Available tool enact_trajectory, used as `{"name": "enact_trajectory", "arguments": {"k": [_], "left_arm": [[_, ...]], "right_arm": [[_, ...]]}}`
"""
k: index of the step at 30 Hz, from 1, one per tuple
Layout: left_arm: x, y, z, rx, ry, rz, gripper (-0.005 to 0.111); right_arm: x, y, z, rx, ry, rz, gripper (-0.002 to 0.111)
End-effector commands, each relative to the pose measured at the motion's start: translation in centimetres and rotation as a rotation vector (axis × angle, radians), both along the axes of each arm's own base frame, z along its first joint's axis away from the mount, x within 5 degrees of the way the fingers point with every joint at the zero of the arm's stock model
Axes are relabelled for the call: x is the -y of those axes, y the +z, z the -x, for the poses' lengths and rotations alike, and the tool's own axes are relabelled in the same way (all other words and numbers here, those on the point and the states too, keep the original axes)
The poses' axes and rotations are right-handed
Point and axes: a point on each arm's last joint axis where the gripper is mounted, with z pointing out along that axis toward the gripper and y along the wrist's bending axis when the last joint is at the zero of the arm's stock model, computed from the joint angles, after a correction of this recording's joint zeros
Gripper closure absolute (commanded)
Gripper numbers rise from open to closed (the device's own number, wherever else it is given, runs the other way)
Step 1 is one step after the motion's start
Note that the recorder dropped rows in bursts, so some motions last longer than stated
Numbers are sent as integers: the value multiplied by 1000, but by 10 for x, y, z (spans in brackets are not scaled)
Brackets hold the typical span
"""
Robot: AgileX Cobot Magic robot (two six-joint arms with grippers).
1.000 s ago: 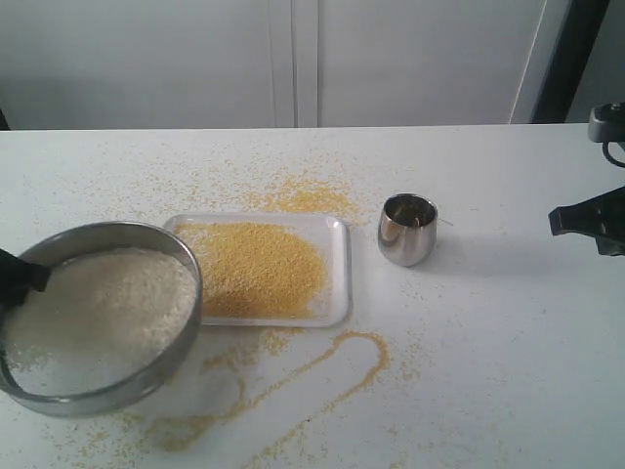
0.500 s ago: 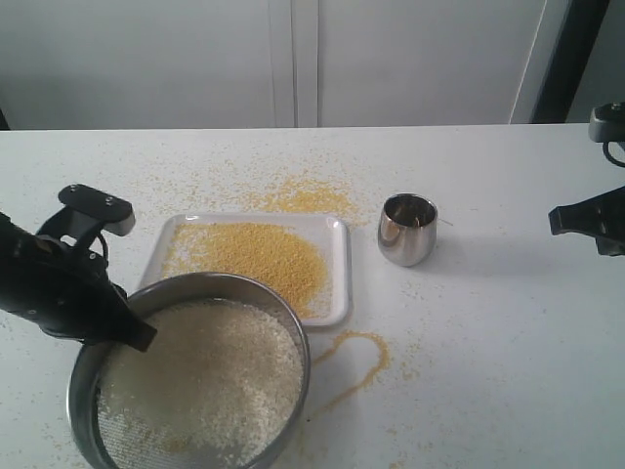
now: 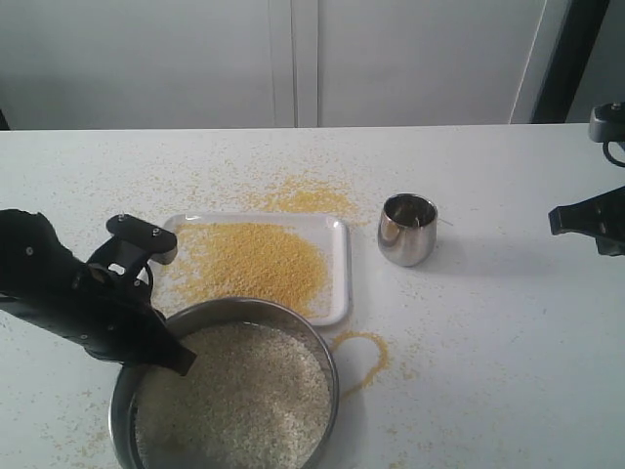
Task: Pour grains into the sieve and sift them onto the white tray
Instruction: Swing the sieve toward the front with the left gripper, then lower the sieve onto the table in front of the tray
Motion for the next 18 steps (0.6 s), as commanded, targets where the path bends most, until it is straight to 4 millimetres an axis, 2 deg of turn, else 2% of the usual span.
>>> {"name": "enact_trajectory", "arguments": {"k": [1, 13, 15, 18], "left_arm": [[2, -5, -3, 1, 51, 25, 107], [3, -7, -6, 5, 103, 43, 106], [3, -8, -5, -13, 98, 39, 100], [3, -9, -2, -35, 86, 31, 79]], "right_arm": [[1, 1, 1, 14, -9, -2, 108], [1, 1, 1, 14, -9, -2, 108], [1, 1, 1, 14, -9, -2, 108], [1, 1, 1, 14, -9, -2, 108]]}}
